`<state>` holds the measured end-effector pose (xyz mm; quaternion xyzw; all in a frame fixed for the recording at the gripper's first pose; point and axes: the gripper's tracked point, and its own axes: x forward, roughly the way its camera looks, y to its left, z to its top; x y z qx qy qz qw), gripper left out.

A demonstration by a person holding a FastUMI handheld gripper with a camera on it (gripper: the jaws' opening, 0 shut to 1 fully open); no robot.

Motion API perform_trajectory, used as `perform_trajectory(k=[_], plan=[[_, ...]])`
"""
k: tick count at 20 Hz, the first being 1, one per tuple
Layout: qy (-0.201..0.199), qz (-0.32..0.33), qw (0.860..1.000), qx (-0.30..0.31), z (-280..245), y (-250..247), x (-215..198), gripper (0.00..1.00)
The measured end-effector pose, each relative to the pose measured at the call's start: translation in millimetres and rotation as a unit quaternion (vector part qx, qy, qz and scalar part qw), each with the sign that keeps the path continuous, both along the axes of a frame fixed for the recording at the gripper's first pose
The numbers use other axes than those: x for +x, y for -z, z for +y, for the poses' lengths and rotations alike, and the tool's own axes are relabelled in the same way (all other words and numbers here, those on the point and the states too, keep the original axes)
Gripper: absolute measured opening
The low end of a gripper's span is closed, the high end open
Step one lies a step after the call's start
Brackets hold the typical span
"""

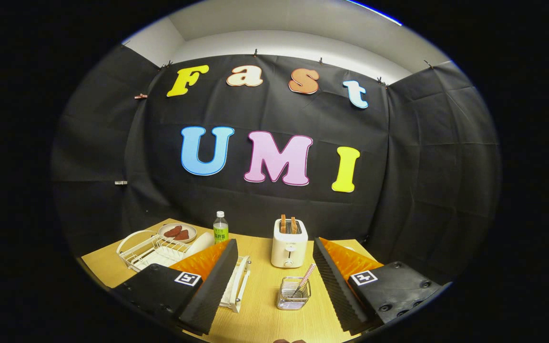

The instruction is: Take the plate from the dish rack, then take the spoon from the basket and place it into the plate.

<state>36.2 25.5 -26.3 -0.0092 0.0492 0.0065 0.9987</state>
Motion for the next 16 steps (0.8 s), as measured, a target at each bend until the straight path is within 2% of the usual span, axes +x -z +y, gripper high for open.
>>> perform_trajectory(k=[7,16], plan=[[-0.032,0.015,0.999,-0.021,25.0,-2.6,27.3,0.98],[-0.089,0.058,0.994,-0.007,94.0,-4.5,95.8,0.97]])
